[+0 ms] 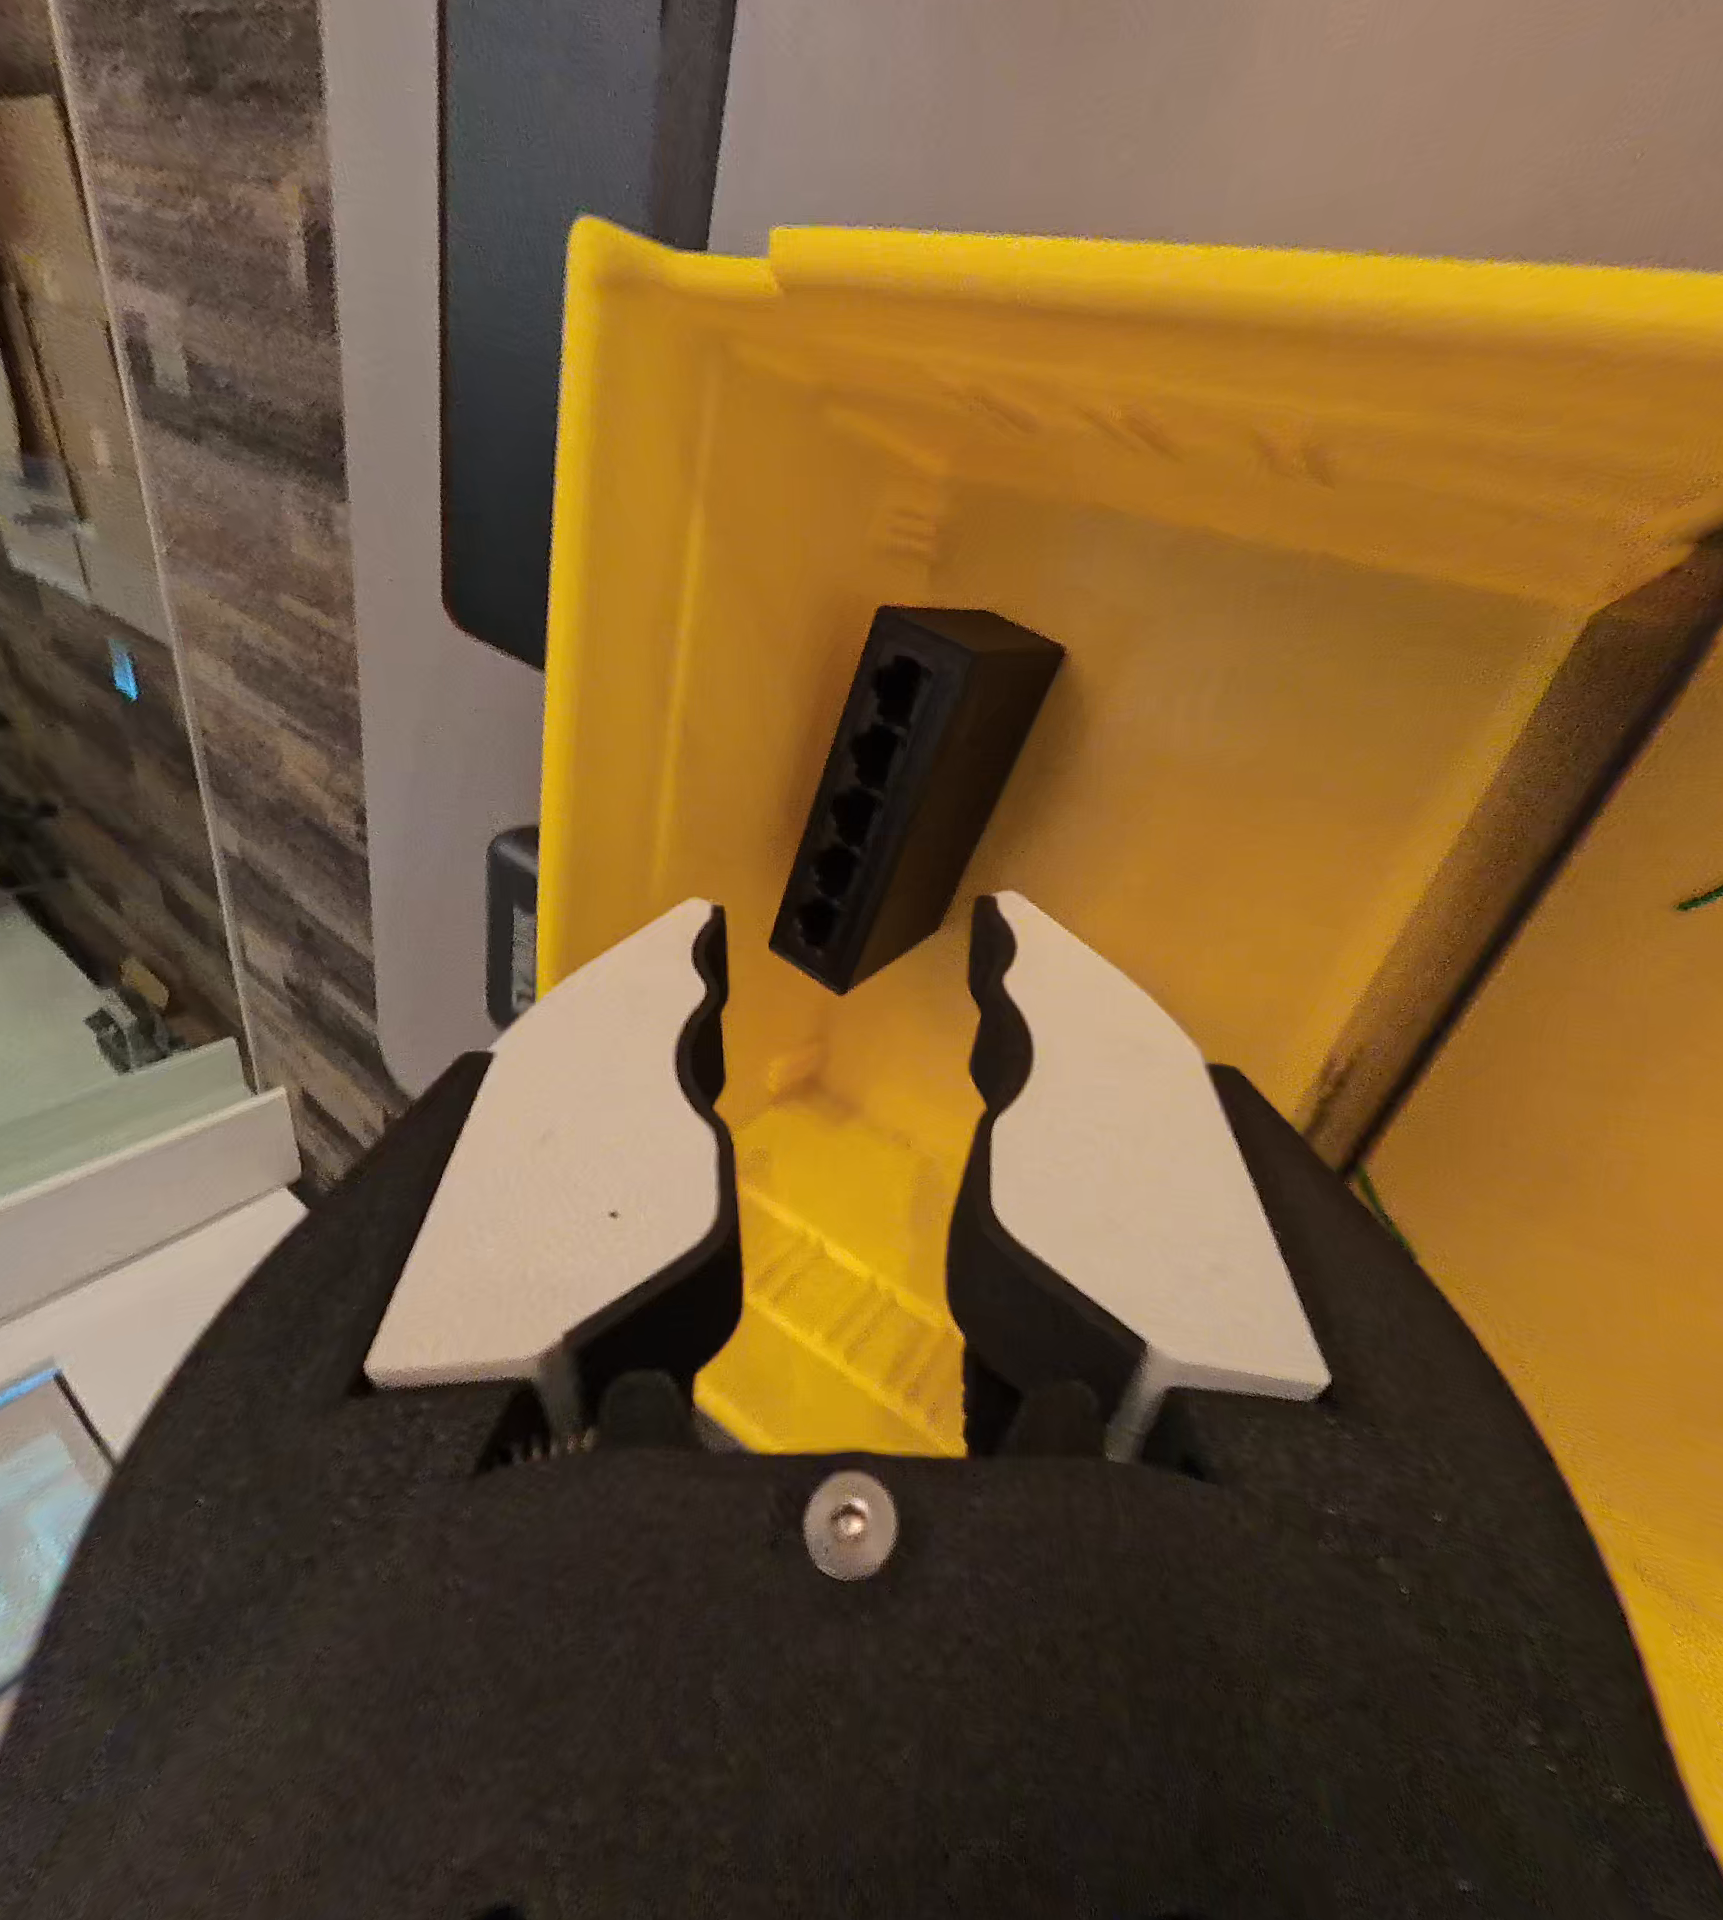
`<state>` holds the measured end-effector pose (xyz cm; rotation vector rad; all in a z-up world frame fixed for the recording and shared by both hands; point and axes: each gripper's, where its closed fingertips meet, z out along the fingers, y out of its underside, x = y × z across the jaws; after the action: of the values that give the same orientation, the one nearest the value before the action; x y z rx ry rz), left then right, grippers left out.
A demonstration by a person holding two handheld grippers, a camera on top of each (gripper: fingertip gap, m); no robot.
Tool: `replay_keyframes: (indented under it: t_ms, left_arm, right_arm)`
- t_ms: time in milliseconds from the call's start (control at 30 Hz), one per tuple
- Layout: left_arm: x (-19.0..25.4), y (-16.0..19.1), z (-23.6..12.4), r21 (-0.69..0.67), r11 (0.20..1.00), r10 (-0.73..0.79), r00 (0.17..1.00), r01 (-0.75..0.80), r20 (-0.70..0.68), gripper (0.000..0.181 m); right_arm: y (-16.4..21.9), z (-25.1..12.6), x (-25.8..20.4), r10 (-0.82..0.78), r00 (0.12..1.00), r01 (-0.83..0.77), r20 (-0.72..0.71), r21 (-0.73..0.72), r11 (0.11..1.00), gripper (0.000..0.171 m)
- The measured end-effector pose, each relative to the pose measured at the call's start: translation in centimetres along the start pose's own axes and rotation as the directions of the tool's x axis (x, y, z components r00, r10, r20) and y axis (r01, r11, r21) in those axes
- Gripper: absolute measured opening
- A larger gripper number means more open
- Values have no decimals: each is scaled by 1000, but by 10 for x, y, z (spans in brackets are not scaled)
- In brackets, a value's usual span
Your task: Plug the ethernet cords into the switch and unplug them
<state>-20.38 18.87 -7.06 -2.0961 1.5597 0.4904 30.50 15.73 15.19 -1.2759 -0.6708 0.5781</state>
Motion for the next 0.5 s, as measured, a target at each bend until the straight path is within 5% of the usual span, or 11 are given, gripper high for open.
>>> replay_keyframes:
  t_ms: [267, 500]
  left_arm:
    - [5, 0, 52, 60, 997, 56, 990, -49, -128, 40]
    - [5, 12, 45, 66, 998, -15, 990, 24, -138, 30]
  right_arm:
    - [7, 21, -34, -94, 987, 90, 131, 38, 995, 43]
    - [40, 46, -73, -103, 952, 133, 290, -85, 987, 43]
